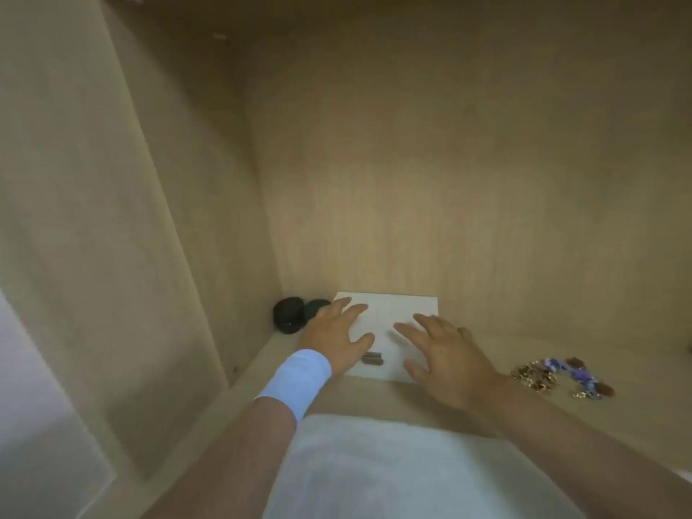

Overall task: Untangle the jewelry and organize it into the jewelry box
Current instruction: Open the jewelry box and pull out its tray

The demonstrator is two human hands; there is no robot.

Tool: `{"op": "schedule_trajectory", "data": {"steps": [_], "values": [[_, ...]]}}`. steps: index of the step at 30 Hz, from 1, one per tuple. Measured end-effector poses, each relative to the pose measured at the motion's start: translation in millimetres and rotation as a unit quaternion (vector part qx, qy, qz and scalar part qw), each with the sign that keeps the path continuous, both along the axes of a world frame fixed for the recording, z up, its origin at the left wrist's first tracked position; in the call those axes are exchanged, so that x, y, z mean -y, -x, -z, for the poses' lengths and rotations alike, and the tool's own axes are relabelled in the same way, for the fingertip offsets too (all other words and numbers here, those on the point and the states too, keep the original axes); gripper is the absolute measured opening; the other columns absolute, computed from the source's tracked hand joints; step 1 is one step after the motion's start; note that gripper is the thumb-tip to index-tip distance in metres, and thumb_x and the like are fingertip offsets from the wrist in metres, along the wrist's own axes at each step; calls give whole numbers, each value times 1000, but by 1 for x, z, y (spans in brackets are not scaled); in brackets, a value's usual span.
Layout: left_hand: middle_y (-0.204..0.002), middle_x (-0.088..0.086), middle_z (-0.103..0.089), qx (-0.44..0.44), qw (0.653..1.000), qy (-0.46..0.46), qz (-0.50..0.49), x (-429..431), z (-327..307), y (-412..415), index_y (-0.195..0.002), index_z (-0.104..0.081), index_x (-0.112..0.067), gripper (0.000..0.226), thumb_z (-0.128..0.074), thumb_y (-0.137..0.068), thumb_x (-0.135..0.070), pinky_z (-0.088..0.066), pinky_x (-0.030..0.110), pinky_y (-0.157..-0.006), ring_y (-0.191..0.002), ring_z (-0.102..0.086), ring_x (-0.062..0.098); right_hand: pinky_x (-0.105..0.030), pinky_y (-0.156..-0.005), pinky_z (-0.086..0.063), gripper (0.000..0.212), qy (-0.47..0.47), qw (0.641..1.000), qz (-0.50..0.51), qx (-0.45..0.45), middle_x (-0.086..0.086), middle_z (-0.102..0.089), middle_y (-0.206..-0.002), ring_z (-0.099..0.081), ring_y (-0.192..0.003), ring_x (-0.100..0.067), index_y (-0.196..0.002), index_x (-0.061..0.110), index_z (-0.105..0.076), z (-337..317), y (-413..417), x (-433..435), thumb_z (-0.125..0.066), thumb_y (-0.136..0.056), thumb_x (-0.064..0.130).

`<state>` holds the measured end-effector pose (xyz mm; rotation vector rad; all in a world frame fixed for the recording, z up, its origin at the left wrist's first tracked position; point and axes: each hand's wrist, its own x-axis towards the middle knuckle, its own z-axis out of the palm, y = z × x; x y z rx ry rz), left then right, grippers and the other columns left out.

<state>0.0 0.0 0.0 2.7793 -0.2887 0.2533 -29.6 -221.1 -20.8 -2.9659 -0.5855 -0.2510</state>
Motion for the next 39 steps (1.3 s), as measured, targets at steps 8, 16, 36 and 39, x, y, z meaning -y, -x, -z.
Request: {"op": "schedule_trajectory", "data": {"steps": [8,16,36,39], "values": [[-164,-8,9,-127,991,12,-40,-20,26,-5,-151,-16,-46,71,-51,-90,-54,-17,39,-120,-150,7,21,-51,-119,-17,67,30,999,32,-10,-1,-2,-165,0,-152,-28,-156,42,-3,27,-5,-22,-40,-100,35],[-163,-9,-1,-72,997,17,-25,-27,43,-3,-152,-17,-45,74,-55,-89,-49,-20,34,-117,-148,1,22,-59,-118,-7,65,35,999,18,16,5,-8,-165,-3,-153,-21,-154,50,-8,31,-19,-8,-41,-100,33],[-135,1,-56,-196,872,441,-78,6,55,32,-125,-61,-20,33,-54,-94,-11,-37,31,-111,-126,-51,21,-29,-105,-44,54,-525,824,161,-138,3,-62,-129,-56,-123,-15,-134,16,-59,67,9,-101,-46,-85,-2],[-113,-1,-65,-209,843,489,-77,9,57,32,-101,-70,-23,21,-55,-93,-10,-44,42,-108,-112,-57,22,-28,-101,-46,47,-556,801,170,-143,2,-64,-122,-58,-118,-16,-124,13,-63,68,6,-100,-45,-85,-6]]}}
